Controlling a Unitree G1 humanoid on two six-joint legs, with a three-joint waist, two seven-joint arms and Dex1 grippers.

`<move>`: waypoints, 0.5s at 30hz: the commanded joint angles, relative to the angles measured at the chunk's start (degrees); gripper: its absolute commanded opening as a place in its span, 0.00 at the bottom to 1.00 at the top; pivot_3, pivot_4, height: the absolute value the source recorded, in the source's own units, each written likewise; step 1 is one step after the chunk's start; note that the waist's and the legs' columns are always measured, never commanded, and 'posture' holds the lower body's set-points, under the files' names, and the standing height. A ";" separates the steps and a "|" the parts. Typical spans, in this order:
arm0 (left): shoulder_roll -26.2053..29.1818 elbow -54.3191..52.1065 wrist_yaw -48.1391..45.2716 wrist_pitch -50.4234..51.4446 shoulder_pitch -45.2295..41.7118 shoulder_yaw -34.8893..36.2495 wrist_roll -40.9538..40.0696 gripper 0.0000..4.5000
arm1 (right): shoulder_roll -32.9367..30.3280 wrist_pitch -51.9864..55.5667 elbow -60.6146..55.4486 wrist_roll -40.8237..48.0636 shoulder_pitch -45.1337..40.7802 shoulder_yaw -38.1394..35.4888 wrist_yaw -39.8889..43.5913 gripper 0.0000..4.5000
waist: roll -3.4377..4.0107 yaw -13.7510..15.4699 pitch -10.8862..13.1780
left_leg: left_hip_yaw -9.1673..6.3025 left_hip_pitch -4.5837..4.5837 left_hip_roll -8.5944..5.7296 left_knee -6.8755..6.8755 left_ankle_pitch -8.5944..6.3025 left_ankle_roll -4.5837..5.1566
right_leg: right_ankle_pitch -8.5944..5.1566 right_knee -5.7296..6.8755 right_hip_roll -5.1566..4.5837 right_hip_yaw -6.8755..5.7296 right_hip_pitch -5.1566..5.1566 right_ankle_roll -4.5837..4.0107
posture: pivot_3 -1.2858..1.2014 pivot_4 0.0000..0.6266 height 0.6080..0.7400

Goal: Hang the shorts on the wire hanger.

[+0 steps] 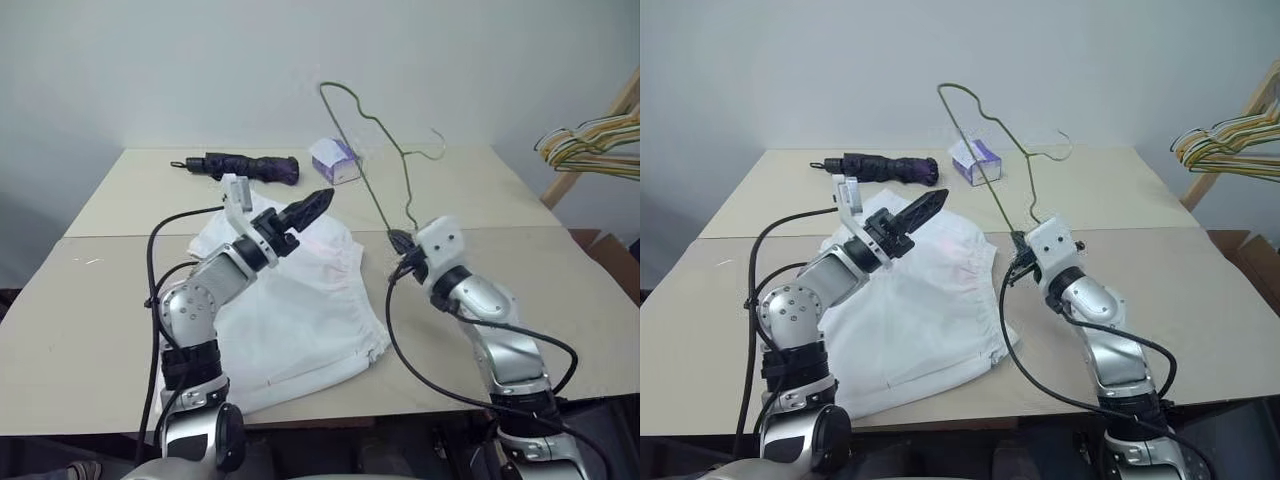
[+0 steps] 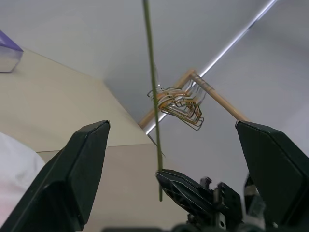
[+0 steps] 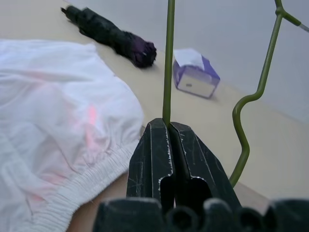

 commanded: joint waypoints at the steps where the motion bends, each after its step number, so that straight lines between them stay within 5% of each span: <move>1: 0.09 -2.52 0.56 -1.84 -2.50 -0.46 -2.62 1.00 | -0.52 -7.57 -4.35 -0.35 0.66 1.80 2.35 0.01 | 0.00 0.00 0.00 | 0.00 -0.02 -0.01 0.00 0.00 0.00 | 0.00 -0.01 -0.01 0.00 0.00 0.00 | 0.49 0.00 1.00; 10: 2.11 -3.65 0.78 -5.79 -2.35 -3.44 -1.39 1.00 | -0.11 -13.06 -4.38 -1.10 2.30 4.72 4.84 0.01 | 0.00 0.10 0.00 | 0.16 0.03 -0.01 0.00 0.01 -0.02 | 0.02 -0.04 0.00 -0.06 0.06 -0.04 | 0.50 0.00 1.00; 15: 3.42 -3.41 1.85 -6.86 -2.32 -4.21 -0.55 0.72 | 0.20 -13.64 -2.57 -1.55 1.83 4.99 4.86 0.00 | 0.00 0.16 0.00 | 0.17 0.03 -0.01 0.00 0.01 -0.02 | 0.02 -0.05 0.00 -0.07 0.07 -0.04 | 0.50 0.00 1.00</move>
